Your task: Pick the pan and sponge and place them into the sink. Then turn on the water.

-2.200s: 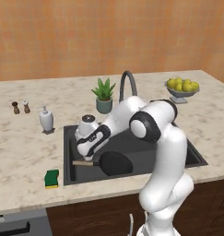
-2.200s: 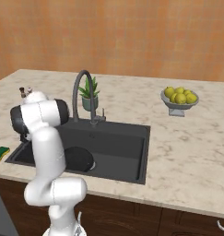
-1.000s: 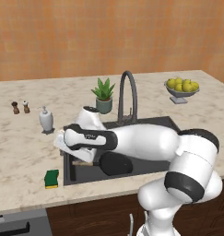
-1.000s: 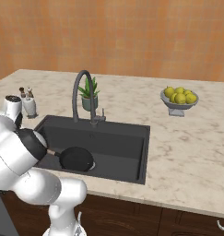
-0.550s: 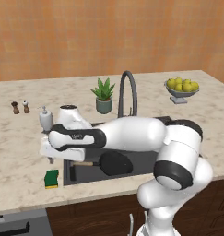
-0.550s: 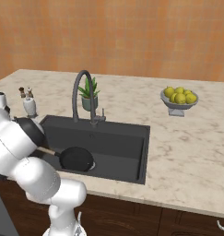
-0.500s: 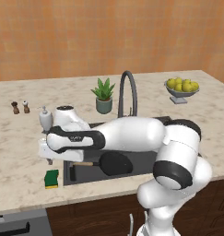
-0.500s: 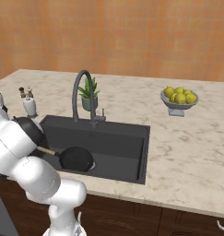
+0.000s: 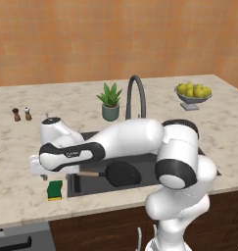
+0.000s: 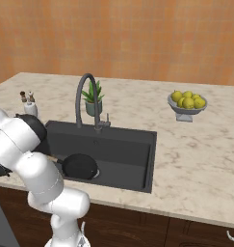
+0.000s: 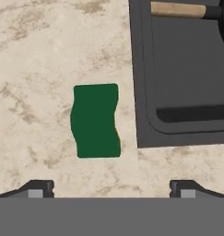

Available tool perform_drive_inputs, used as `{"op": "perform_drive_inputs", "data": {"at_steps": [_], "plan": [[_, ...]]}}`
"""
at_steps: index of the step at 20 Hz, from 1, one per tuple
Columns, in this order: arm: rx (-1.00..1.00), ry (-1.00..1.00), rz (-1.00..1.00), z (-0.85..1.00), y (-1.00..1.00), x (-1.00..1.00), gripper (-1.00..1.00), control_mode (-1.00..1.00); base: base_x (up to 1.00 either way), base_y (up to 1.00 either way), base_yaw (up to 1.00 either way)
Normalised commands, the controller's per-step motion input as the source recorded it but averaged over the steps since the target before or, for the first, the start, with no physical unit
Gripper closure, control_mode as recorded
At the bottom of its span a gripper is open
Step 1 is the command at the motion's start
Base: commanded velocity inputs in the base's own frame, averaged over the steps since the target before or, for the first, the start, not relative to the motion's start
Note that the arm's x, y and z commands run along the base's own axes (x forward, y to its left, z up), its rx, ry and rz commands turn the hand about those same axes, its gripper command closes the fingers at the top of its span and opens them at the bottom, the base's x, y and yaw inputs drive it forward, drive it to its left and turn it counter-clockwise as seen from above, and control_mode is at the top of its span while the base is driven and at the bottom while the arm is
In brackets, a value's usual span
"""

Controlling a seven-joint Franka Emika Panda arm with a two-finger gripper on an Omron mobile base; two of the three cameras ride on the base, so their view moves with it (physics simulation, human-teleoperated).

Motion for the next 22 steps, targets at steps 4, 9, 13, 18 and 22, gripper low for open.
{"op": "perform_drive_inputs", "data": {"at_steps": [4,9,13,18,22], "plan": [[0.00,0.00,0.01,-0.27,0.01,0.13,-1.00,-1.00,0.00,0.00,0.00],[0.00,0.00,0.00,-0.47,0.00,0.07,-1.00,-1.00,0.00,0.00,0.00],[0.00,0.00,0.00,-0.47,0.01,0.03,-1.00,-1.00,0.00,0.00,0.00],[0.00,0.00,0.00,-0.22,0.10,0.01,-1.00,-1.00,0.00,0.00,0.00],[0.00,0.00,0.00,-0.05,0.10,0.03,-1.00,-1.00,0.00,0.00,0.00]]}}
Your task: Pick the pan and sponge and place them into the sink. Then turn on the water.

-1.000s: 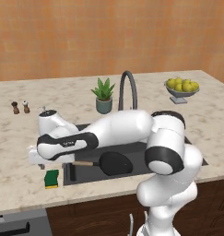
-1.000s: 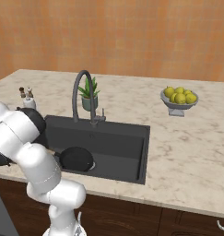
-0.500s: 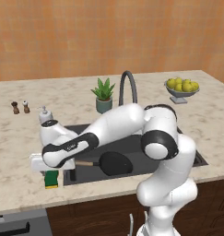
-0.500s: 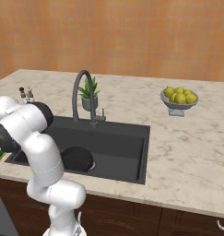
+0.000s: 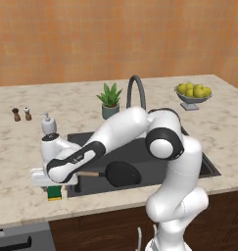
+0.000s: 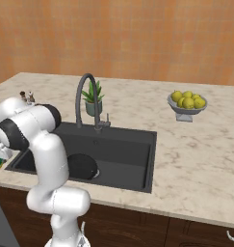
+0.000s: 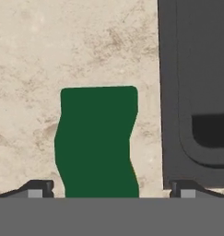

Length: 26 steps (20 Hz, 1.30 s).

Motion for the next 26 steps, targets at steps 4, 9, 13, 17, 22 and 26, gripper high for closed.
{"op": "perform_drive_inputs", "data": {"at_steps": [4,9,13,17,22,26], "plan": [[0.00,0.00,0.01,-0.12,0.00,0.07,-1.00,-1.00,0.00,0.00,0.00],[0.00,0.00,0.01,-0.20,0.03,0.10,-1.00,-1.00,0.00,0.00,0.00],[0.00,0.00,0.01,-0.15,0.12,0.03,-1.00,-1.00,0.00,0.00,0.00],[0.00,0.00,0.00,-0.08,0.17,0.00,-1.00,-1.00,0.00,0.00,0.00],[0.00,0.00,0.02,-0.17,0.02,0.01,-1.00,-1.00,0.00,0.00,0.00],[0.00,0.00,0.05,-0.26,0.00,0.04,-1.00,-1.00,0.00,0.00,0.00]]}}
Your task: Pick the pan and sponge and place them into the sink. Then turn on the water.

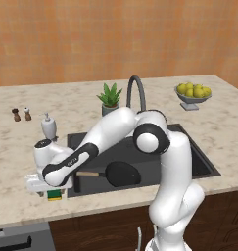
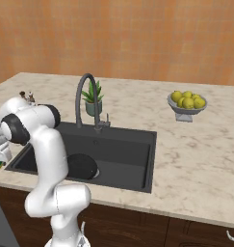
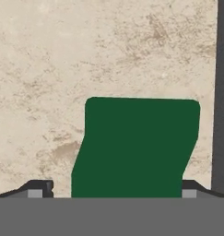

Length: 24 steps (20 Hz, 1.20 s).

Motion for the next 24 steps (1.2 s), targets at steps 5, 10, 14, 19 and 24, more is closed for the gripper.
{"op": "perform_drive_inputs", "data": {"at_steps": [5,10,14,19,24], "plan": [[0.00,0.00,0.03,-0.05,0.00,0.00,1.00,-1.00,0.00,0.00,0.00],[0.00,0.00,0.00,0.03,-0.07,0.00,1.00,-1.00,0.00,0.00,0.00],[0.00,0.00,0.01,0.25,-0.37,0.00,1.00,-1.00,0.00,0.00,0.00],[0.00,0.00,0.00,0.54,-0.60,-0.06,1.00,-1.00,0.00,0.00,0.00],[0.00,0.00,0.00,0.15,-0.78,0.03,1.00,-1.00,0.00,0.00,0.00]]}}
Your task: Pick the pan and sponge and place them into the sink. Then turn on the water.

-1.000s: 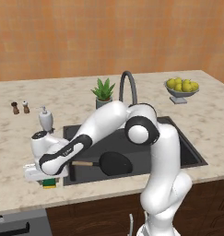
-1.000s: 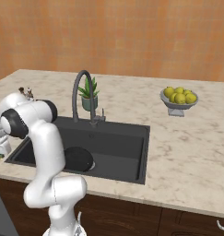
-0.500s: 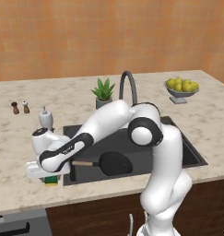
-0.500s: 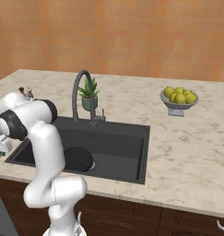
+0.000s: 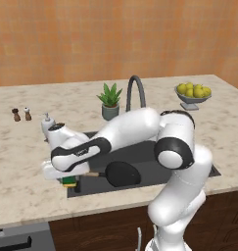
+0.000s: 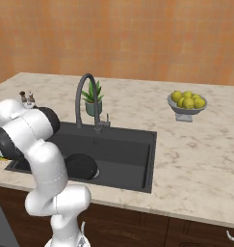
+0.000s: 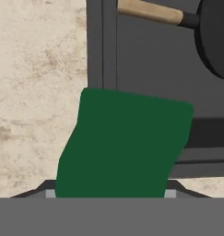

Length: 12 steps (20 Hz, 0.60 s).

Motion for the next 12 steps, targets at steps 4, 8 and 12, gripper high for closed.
{"op": "perform_drive_inputs", "data": {"at_steps": [4,8,12], "plan": [[0.04,0.00,0.00,0.00,-0.94,0.27,1.00,-1.00,0.00,0.00,0.00],[0.07,0.00,0.00,0.00,-0.98,0.42,1.00,-1.00,0.00,0.00,0.00],[0.07,0.00,0.00,-0.01,-0.80,0.29,1.00,-1.00,0.00,0.00,0.00]]}}
